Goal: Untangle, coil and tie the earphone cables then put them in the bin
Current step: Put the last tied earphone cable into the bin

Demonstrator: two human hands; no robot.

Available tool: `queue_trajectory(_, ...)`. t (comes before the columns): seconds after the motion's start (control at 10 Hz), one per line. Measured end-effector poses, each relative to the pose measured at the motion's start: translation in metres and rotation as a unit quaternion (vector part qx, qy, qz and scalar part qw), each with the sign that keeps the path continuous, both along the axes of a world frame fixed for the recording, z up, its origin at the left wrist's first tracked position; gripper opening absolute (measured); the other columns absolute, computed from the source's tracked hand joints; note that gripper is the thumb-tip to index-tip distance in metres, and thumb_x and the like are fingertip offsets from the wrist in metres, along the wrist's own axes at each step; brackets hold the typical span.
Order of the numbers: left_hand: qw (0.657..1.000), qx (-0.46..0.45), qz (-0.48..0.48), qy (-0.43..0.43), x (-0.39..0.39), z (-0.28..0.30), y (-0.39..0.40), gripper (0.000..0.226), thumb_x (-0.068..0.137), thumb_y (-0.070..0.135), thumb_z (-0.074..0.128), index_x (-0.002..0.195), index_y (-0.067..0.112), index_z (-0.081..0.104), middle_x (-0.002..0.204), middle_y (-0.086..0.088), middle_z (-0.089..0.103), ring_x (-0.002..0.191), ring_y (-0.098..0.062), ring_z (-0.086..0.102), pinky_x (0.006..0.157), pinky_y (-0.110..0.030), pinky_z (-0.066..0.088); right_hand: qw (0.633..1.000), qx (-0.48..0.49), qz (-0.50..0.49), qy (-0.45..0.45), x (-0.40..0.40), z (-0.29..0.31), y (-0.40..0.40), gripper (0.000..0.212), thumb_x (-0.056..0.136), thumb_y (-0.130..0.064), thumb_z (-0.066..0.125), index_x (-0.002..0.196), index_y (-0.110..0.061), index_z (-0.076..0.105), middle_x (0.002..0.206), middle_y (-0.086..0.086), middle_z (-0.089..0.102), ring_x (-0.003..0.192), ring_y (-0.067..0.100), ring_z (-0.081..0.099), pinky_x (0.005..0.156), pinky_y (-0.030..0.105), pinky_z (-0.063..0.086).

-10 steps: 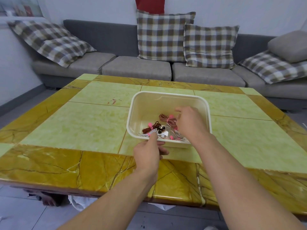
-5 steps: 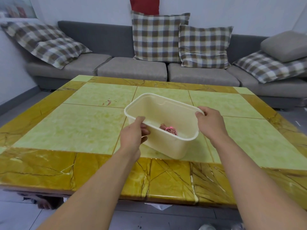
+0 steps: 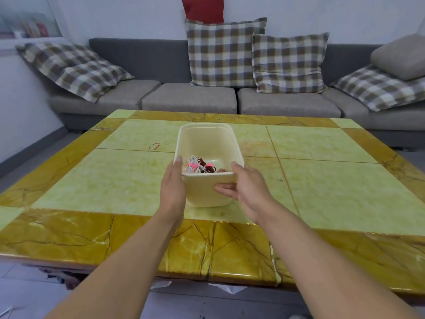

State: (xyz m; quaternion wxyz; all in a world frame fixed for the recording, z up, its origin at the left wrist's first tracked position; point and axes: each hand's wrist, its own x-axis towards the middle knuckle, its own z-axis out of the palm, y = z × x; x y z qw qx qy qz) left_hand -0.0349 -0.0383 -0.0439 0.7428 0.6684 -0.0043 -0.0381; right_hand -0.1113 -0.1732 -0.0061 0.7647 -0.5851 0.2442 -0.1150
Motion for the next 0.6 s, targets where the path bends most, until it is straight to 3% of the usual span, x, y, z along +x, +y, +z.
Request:
queue_trajectory(0.1, 0.999, 0.007, 0.041, 0.027, 0.015, 0.003, 0.004, 0.049, 0.099, 0.068, 0.034, 0.118, 0.032, 0.061, 0.112, 0.006, 0.069, 0.103, -0.011, 0.063, 0.079, -0.028, 0.05, 0.998, 0.044, 0.012, -0.031, 0.009, -0.003, 0.01, 0.027, 0.107, -0.025, 0.05, 0.129, -0.01, 0.057, 0.115, 0.011, 0.067, 0.083, 0.028, 0.076, 0.082, 0.037, 0.063)
queue_trajectory(0.2, 0.998, -0.003, 0.045, 0.033, 0.024, 0.005, 0.005, 0.049, 0.099, 0.069, 0.035, 0.112, 0.032, 0.063, 0.109, 0.002, 0.072, 0.102, -0.016, 0.066, 0.088, -0.036, 0.055, 0.998, 0.05, -0.001, -0.044, 0.018, -0.006, 0.017, 0.031, 0.107, -0.026, 0.051, 0.131, -0.009, 0.058, 0.118, 0.011, 0.068, 0.083, 0.027, 0.075, 0.082, 0.035, 0.063)
queue_trajectory(0.4, 0.996, -0.036, 0.061, 0.05, 0.033, 0.006, 0.009, 0.057, 0.099, 0.068, 0.036, 0.115, 0.022, 0.065, 0.103, 0.002, 0.071, 0.095, -0.016, 0.065, 0.072, -0.029, 0.051, 0.998, 0.061, 0.002, -0.029, 0.021, -0.009, 0.02, 0.041, 0.106, -0.034, 0.052, 0.14, -0.012, 0.053, 0.12, 0.003, 0.065, 0.091, 0.029, 0.076, 0.091, 0.04, 0.061)
queue_trajectory(0.5, 0.995, -0.026, 0.074, 0.063, 0.035, 0.008, 0.012, 0.056, 0.1, 0.066, 0.034, 0.113, 0.023, 0.068, 0.104, 0.004, 0.071, 0.102, -0.017, 0.064, 0.087, -0.034, 0.053, 0.997, 0.078, -0.005, 0.003, 0.014, -0.002, 0.01, 0.049, 0.106, -0.036, 0.051, 0.147, -0.011, 0.046, 0.139, 0.005, 0.054, 0.094, 0.031, 0.075, 0.093, 0.045, 0.06)
queue_trajectory(0.6, 0.988, -0.047, 0.134, 0.062, 0.037, 0.022, 0.021, 0.045, 0.105, 0.05, 0.041, 0.124, 0.02, 0.068, 0.121, 0.004, 0.068, 0.121, -0.019, 0.059, 0.111, -0.043, 0.043, 0.997, 0.063, -0.025, 0.047, 0.001, 0.008, -0.003, 0.046, 0.105, -0.032, 0.054, 0.146, -0.011, 0.048, 0.145, 0.008, 0.05, 0.099, 0.031, 0.072, 0.086, 0.044, 0.062)
